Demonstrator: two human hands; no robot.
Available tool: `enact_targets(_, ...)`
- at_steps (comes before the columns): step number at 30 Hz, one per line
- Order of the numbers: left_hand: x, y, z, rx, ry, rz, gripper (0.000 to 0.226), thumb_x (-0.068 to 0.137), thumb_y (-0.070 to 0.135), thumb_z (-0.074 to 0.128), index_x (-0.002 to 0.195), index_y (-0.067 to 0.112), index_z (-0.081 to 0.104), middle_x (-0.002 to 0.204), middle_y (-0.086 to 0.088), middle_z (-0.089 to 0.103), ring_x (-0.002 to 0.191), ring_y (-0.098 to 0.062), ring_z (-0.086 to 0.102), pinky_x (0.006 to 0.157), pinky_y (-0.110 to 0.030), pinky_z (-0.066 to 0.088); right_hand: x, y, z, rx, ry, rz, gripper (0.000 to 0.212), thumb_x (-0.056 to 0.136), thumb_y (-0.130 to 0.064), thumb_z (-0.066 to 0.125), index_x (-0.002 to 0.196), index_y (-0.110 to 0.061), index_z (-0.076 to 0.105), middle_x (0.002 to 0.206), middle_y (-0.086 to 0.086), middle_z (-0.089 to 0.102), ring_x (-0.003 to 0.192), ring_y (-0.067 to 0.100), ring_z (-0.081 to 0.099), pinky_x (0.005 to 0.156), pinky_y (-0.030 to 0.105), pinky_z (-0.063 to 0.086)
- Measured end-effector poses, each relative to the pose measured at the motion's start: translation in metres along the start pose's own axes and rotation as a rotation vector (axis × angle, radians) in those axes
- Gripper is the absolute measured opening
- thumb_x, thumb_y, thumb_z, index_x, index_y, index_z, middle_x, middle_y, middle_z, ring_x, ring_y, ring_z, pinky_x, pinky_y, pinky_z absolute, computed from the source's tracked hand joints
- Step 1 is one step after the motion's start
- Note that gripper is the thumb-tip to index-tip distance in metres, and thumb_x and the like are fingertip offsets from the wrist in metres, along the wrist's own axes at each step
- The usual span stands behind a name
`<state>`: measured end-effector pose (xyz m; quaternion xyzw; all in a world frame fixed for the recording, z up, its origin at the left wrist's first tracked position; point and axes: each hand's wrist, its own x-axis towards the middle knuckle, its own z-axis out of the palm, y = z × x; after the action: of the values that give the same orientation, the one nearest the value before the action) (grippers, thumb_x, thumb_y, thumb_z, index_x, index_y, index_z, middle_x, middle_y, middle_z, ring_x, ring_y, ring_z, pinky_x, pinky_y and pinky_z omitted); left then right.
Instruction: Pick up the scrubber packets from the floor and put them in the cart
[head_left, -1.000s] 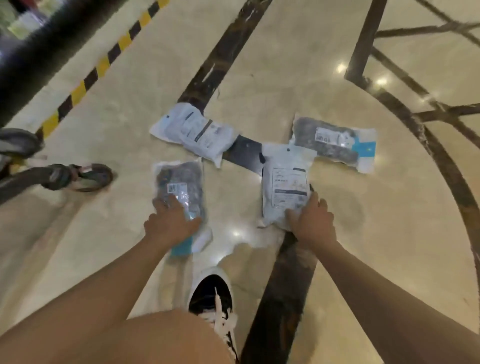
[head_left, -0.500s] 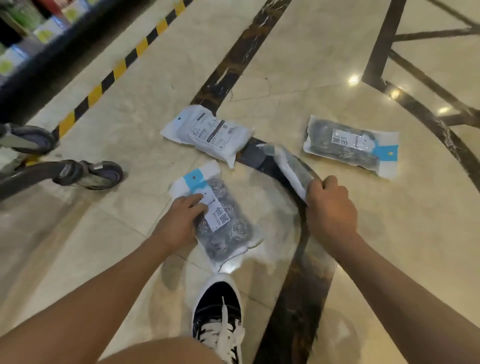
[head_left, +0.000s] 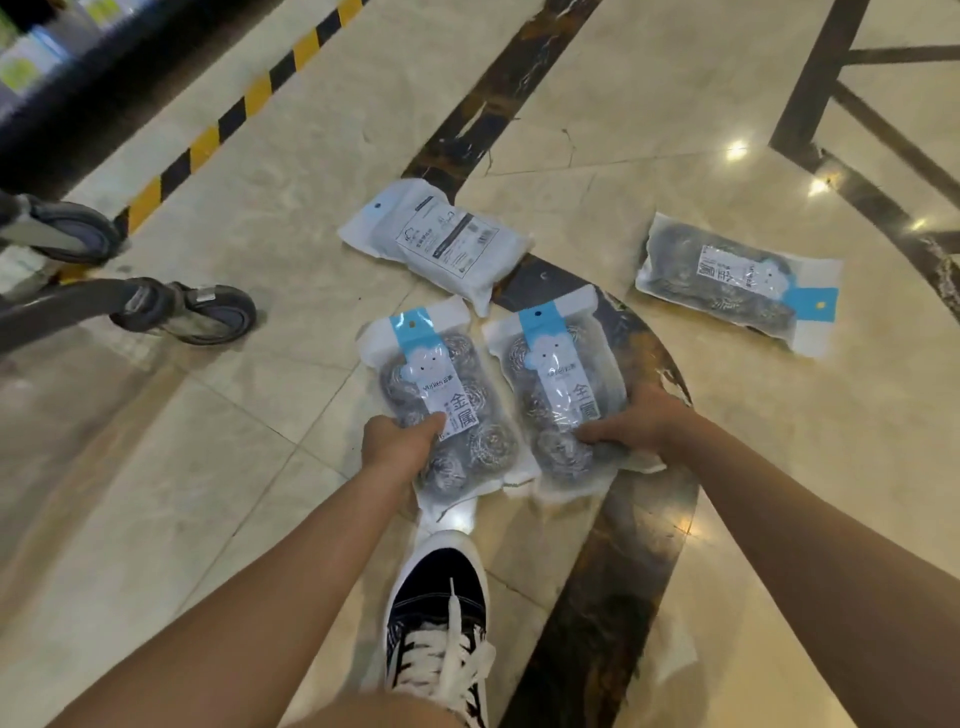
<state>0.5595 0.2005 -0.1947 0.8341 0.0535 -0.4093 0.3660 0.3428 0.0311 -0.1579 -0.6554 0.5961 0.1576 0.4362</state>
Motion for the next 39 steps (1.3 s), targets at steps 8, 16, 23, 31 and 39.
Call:
enact_targets(8,-0.049,0.036,-0.037,-0.043,-0.092,0.023,0.037,0.091,0.021,0.071,0.124,0.011,0.057,0.111,-0.011,0.074,0.092,-0.03,0.075,0.081,-0.044,0.063,-0.078,0.008,0.028,0.54,0.022,0.004,0.044,0.071,-0.014,0.087,0.109,-0.022,0.065,0.107,0.002,0.073,0.096,0.022,0.07,0.085,0.039,0.06)
enact_targets(16,-0.2,0.105,-0.139,-0.126,-0.124,0.13,0.008,0.1,0.025,0.063,0.106,0.022,0.061,0.11,-0.005,0.075,0.094,-0.024,0.075,0.08,-0.039,0.061,-0.248,-0.044,-0.051,0.775,0.111,-0.017,0.033,0.082,-0.01,0.074,0.105,-0.03,0.061,0.104,-0.003,0.072,0.095,0.021,0.071,0.082,0.038,0.061)
enact_targets(23,-0.416,0.21,-0.265,-0.223,-0.133,0.144,0.016,0.1,0.023,0.061,0.113,0.017,0.068,0.103,-0.005,0.079,0.08,-0.015,0.079,0.069,-0.032,0.064,-0.464,-0.137,-0.156,0.839,0.164,-0.039,0.064,0.086,-0.039,0.077,0.135,-0.014,0.045,0.122,0.005,0.062,0.104,0.022,0.066,0.082,0.041,0.06)
enact_targets(31,-0.656,0.297,-0.442,-0.182,-0.149,0.321,0.01,0.099,0.026,0.062,0.106,0.029,0.069,0.096,0.006,0.08,0.082,-0.008,0.077,0.07,-0.029,0.062,-0.715,-0.225,-0.262,0.853,0.201,-0.303,0.016,0.095,-0.023,0.069,0.109,-0.022,0.061,0.097,-0.003,0.072,0.083,0.008,0.074,0.059,0.023,0.057)
enact_targets(39,-0.717,0.301,-0.552,-0.363,-0.018,0.325,0.016,0.099,0.025,0.065,0.115,0.022,0.067,0.091,0.003,0.081,0.071,-0.008,0.076,0.056,-0.02,0.054,-0.793,-0.323,-0.28,0.71,0.123,-0.482,0.042,0.08,-0.048,0.076,0.114,-0.027,0.065,0.108,0.0,0.075,0.097,0.024,0.074,0.085,0.054,0.059)
